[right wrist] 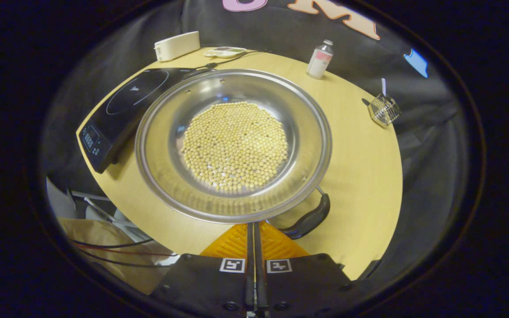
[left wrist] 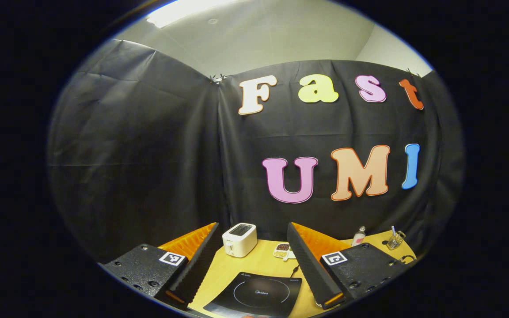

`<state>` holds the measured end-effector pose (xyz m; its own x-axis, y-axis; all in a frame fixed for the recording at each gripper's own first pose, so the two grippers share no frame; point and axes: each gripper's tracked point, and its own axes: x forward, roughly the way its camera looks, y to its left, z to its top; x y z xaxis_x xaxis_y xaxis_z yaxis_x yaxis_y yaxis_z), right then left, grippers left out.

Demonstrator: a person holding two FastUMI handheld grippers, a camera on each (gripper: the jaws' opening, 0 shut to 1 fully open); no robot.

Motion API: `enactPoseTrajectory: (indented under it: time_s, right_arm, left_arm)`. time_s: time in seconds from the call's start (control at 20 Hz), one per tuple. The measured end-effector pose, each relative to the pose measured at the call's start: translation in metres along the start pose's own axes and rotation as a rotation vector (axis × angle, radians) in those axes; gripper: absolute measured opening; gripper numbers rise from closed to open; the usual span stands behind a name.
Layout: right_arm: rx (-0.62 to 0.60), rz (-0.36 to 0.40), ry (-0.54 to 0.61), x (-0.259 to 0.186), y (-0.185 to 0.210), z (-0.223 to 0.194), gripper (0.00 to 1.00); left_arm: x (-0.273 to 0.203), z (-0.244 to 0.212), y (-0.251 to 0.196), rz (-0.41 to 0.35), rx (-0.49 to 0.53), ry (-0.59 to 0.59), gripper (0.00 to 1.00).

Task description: First push the handle of the pot to place it horizontally, then grasp the pot with both hands and set it on the induction cooktop.

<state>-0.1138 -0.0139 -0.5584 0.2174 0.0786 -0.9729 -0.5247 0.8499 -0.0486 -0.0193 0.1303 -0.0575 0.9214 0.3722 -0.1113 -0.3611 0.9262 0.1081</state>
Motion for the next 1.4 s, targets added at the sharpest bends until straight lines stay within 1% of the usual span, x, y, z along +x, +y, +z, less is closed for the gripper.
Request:
enactPoseTrajectory:
  time_s: [0.05,0.1,0.15,0.2,0.3,0.35,0.4,0.45,0.5,0.6,0.65,0.75,0.8,0.9,0.95,1.0,1.05,1.1,1.15,1.2,1.25,1.35,1.4]
  right_arm:
    - [-0.001,-0.009,0.005,0.002,-0.007,0.002,0.04]
    - [-0.005,-0.017,0.008,0.004,-0.014,0.003,0.04]
    - [-0.006,-0.026,0.008,0.006,-0.021,0.005,0.04]
    - [-0.001,-0.033,0.008,0.007,-0.026,0.005,0.04]
    - [0.015,-0.050,0.005,0.010,-0.039,0.008,0.04]
    - [0.026,-0.061,0.002,0.013,-0.045,0.011,0.04]
    - [0.038,-0.070,-0.003,0.014,-0.050,0.013,0.04]
    - [0.050,-0.077,-0.008,0.015,-0.054,0.017,0.06]
    - [0.060,-0.084,-0.015,0.016,-0.057,0.019,0.04]
    - [0.077,-0.089,-0.020,0.018,-0.063,0.021,0.04]
    - [0.084,-0.093,-0.021,0.018,-0.065,0.022,0.06]
    - [0.091,-0.109,-0.020,0.016,-0.071,0.020,0.04]
    - [0.097,-0.104,-0.019,0.015,-0.069,0.016,0.04]
    - [0.104,-0.104,-0.025,0.008,-0.071,0.013,0.04]
    - [0.113,-0.100,-0.032,0.003,-0.072,0.013,0.06]
    - [0.127,-0.096,-0.040,-0.001,-0.073,0.011,0.04]
    - [0.144,-0.096,-0.049,-0.006,-0.074,0.012,0.11]
    - [0.161,-0.101,-0.063,-0.009,-0.076,0.013,0.13]
    - [0.179,-0.107,-0.075,-0.013,-0.080,0.017,0.09]
    - [0.200,-0.104,-0.086,-0.015,-0.081,0.019,0.09]
    - [0.220,-0.100,-0.095,-0.021,-0.082,0.022,0.14]
    - [0.256,-0.096,-0.113,-0.024,-0.086,0.028,0.31]
    - [0.267,-0.102,-0.122,-0.024,-0.088,0.028,0.34]
  left_arm:
    - [0.001,-0.002,0.002,0.008,-0.002,0.006,0.96]
    - [0.001,-0.005,0.003,0.015,-0.002,0.012,0.94]
    - [0.001,-0.006,0.005,0.023,-0.003,0.015,0.94]
    - [0.002,-0.005,0.005,0.029,-0.002,0.019,0.96]
    - [0.004,-0.009,0.007,0.041,0.000,0.026,0.96]
    - [0.004,-0.010,0.007,0.046,0.001,0.029,0.94]
    - [0.004,-0.011,0.008,0.049,0.004,0.032,0.96]
    - [0.004,-0.011,0.008,0.050,0.006,0.034,0.94]
    - [0.004,-0.011,0.008,0.050,0.007,0.037,0.94]
    - [0.003,-0.012,0.007,0.044,0.010,0.042,0.95]
    - [0.003,-0.013,0.006,0.040,0.011,0.045,0.95]
    - [0.003,-0.014,0.003,0.031,0.014,0.050,0.94]
    - [0.004,-0.017,0.001,0.027,0.016,0.056,0.97]
    - [0.005,-0.023,-0.004,0.018,0.016,0.068,0.97]
    - [0.005,-0.025,-0.005,0.015,0.016,0.075,0.94]
    - [0.005,-0.027,-0.006,0.012,0.015,0.080,0.94]
    - [0.006,-0.029,-0.007,0.008,0.015,0.087,0.94]
    - [0.006,-0.032,-0.008,0.004,0.015,0.093,0.94]
    - [0.006,-0.033,-0.008,0.002,0.016,0.098,0.96]
    - [0.006,-0.035,-0.009,0.000,0.016,0.103,0.97]
    - [0.006,-0.036,-0.010,-0.003,0.015,0.106,0.97]
    - [0.006,-0.038,-0.012,-0.011,0.013,0.112,0.97]
    - [0.005,-0.039,-0.012,-0.014,0.012,0.113,0.97]
